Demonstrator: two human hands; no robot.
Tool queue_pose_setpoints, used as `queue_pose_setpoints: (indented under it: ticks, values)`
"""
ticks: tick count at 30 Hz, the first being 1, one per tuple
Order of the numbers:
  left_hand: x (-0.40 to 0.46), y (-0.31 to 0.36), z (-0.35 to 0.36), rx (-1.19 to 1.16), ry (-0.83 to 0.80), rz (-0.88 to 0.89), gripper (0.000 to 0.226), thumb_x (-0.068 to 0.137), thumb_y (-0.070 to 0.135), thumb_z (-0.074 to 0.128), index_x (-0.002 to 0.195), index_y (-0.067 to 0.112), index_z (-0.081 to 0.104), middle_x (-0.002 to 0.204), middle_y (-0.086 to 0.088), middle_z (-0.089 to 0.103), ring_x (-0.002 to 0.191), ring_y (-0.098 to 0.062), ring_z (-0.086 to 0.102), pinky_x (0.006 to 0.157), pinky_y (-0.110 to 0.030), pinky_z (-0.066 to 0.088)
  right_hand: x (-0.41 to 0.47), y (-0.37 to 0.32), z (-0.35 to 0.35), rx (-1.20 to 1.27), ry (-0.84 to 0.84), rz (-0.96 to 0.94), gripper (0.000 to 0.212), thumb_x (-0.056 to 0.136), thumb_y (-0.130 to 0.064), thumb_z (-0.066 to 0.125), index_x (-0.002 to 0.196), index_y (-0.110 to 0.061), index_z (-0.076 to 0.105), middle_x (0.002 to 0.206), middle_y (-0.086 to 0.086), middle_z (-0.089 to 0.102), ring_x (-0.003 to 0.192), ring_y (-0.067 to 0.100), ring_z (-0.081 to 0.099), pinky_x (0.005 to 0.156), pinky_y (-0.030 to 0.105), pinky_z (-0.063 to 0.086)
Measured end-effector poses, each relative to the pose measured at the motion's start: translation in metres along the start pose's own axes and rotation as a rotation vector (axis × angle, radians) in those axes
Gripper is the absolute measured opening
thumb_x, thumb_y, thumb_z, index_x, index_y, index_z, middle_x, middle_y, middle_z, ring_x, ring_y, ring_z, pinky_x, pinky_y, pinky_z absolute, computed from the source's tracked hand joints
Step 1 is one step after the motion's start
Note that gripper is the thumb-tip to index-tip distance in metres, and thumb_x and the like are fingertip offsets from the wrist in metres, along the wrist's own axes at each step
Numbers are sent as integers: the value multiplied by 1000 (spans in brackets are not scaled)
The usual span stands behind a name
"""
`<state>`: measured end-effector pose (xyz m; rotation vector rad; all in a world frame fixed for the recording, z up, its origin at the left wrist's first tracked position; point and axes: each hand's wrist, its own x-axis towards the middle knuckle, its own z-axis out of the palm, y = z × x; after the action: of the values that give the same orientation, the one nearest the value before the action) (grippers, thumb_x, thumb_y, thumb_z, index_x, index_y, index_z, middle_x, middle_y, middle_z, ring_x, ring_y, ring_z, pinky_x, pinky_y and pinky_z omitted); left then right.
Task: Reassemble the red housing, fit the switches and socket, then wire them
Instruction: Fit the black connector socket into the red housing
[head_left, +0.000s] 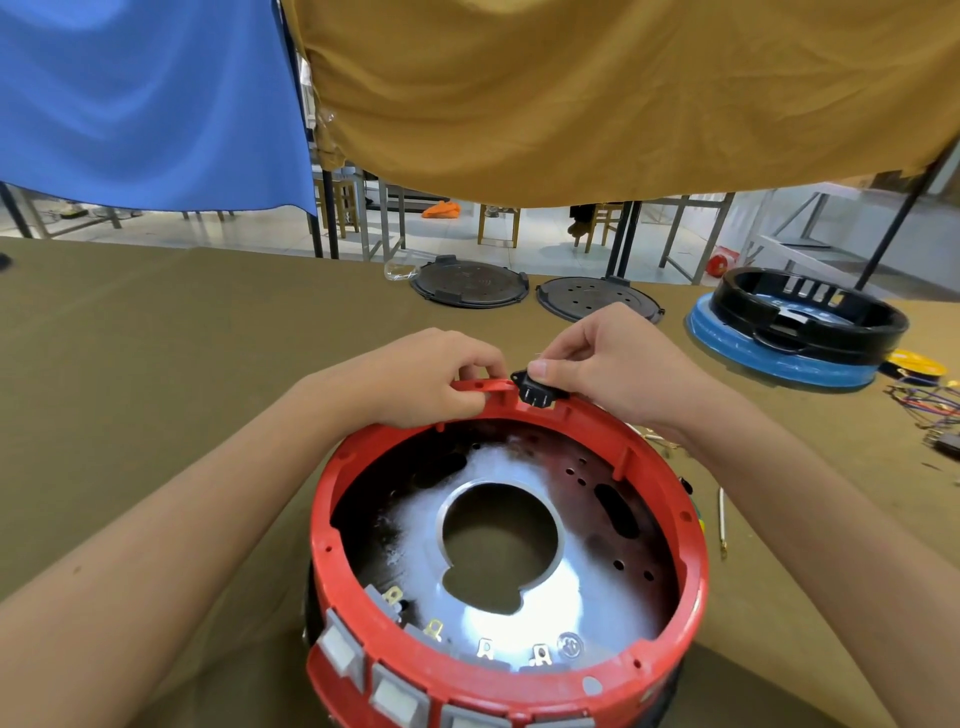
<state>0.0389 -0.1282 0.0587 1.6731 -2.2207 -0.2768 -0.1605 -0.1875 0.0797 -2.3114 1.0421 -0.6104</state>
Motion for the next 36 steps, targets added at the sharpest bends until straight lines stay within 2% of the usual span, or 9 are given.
queue_pose_setpoints:
  ticks: [4,8,13,17,20,23,26,32,36]
  values:
    - [0,1,0,-10,1,-8,31,86,18,60,81,47,53,69,12,60,61,5,54,55,-10,35,2,-3,-1,-105,-7,-32,12,90,-33,70,82,-28,77,89,-7,76,82,7,67,79,29,56]
    - [0,0,1,-15,-6,-15,26,87,19,59,84,44,56,69,12,60,62,4,55,54,-11,34,3,-4,-1,-126,-12,-24,12,90,-34,70,85,-26,78,85,-8,74,80,6,66,73,25,52]
    - [1,-1,3,-14,7,-7,22,85,19,60,91,40,59,71,13,60,64,6,54,55,-13,33,3,-3,0,-145,-26,-25,14,89,-33,70,78,-29,75,82,-11,72,76,3,63,64,19,45]
    - [0,-2,4,-62,51,22,28,84,18,63,101,40,56,81,12,62,71,1,57,63,-23,44,2,-2,0,-102,-29,-16,14,89,-34,70,80,-27,78,75,-11,72,73,5,64,64,22,47]
    - [-1,1,3,-121,124,103,30,82,18,69,104,36,60,89,15,62,81,-6,59,66,-11,46,2,-1,0,-82,-36,-10,15,89,-35,70,82,-25,78,74,-9,72,73,8,65,66,25,50]
    - [-1,4,2,-77,197,161,25,80,13,75,100,26,68,89,13,63,77,-6,62,64,-8,43,3,1,-1,-53,-53,20,17,88,-39,71,79,-26,78,75,-8,73,75,11,67,67,28,53]
    - [-1,5,0,-56,220,160,15,80,15,79,94,19,74,91,9,63,73,-5,66,65,-17,47,4,3,-3,-20,-61,53,19,85,-42,73,75,-27,78,73,-8,73,73,10,67,67,29,55]
    - [-2,10,-2,28,207,192,11,84,16,77,95,15,79,92,4,64,71,-11,65,72,-36,53,8,6,1,-28,-69,83,19,83,-41,75,70,-27,75,70,-10,70,71,10,63,65,27,49]
    - [-4,12,-1,139,186,220,13,84,18,74,97,19,74,94,9,60,73,-10,61,72,-40,53,11,8,5,11,-96,121,17,83,-40,75,75,-26,74,72,-8,70,69,10,62,65,26,49]
